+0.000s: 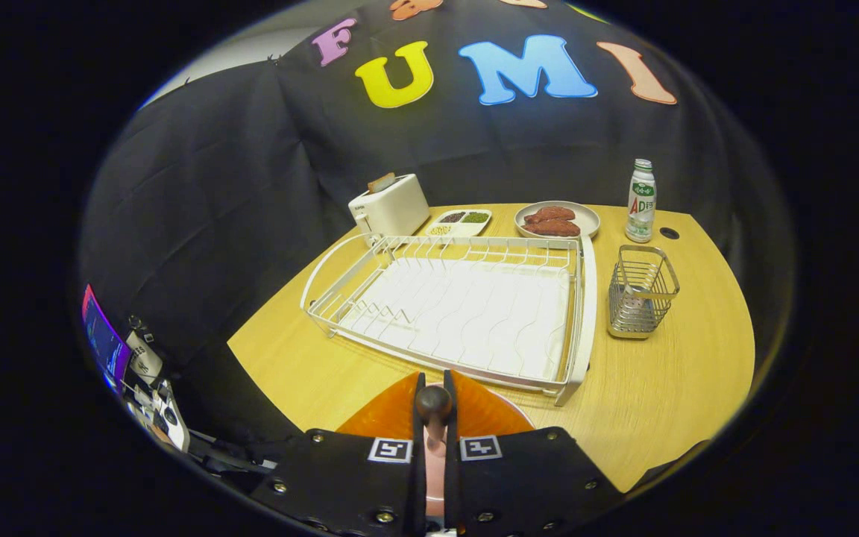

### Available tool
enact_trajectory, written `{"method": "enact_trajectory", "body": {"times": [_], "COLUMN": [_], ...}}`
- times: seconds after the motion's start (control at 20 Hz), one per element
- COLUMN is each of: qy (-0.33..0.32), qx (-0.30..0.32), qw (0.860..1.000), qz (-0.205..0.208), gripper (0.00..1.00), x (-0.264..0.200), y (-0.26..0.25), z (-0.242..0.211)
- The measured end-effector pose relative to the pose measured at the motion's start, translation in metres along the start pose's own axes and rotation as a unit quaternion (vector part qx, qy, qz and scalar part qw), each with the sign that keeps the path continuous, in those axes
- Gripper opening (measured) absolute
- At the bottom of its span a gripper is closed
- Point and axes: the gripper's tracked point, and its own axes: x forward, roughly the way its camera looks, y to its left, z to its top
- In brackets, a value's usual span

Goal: Take the plate from the dish rack, then take the spoon from the basket and place it into the plate.

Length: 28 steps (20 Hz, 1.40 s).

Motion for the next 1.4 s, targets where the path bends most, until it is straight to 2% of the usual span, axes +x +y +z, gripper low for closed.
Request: {"method": "enact_trajectory", "body": {"times": [0.5, 0.65, 1.4], "qy": [-0.014, -0.023, -0.075], "qx": [-0.026, -0.014, 0.033], "qw": [1.0, 1.0, 0.997], "qz": [0.007, 0.011, -0.006], "gripper": [0.11, 0.19, 0.19], "x": [-0.006, -0.011, -0.045], "y": [0.006, 0.006, -0.023], "z": [-0.011, -0.004, 0.039]}}
